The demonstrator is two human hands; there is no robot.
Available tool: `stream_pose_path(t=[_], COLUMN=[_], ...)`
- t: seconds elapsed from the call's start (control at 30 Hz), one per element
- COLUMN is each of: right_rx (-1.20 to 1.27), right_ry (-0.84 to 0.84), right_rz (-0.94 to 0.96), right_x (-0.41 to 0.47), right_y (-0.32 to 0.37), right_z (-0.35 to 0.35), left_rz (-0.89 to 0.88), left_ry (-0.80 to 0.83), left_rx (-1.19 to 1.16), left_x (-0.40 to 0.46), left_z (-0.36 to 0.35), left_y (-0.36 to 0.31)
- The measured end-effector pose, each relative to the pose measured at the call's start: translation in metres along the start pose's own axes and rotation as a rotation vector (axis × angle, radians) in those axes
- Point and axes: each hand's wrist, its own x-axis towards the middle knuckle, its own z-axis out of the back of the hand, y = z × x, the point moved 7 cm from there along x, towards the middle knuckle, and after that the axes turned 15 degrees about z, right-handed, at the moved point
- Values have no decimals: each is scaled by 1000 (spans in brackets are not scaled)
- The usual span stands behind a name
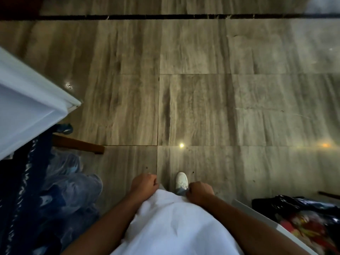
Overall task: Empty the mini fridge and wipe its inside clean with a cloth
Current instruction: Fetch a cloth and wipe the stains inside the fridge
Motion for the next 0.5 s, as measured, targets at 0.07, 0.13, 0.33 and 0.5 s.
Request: stream_pose_path(t=[0.07, 0.13, 0.33, 0.5], right_rx=[10, 32, 68, -61], right_ry=[12, 16, 58, 11], right_rz=[-7, -22, -42, -28], right_x=[7, 17, 63, 115], right_y=[-4, -6, 5, 34], right_z=[10, 20, 67, 144], left_rz=[14, 36, 96, 73], left_ry=[-40, -29, 102, 228], left_rx=[-14, -36, -93, -56], left_x=[18, 35, 88, 142], left_z=[18, 29, 54, 104], left_y=[-7, -8, 1, 17])
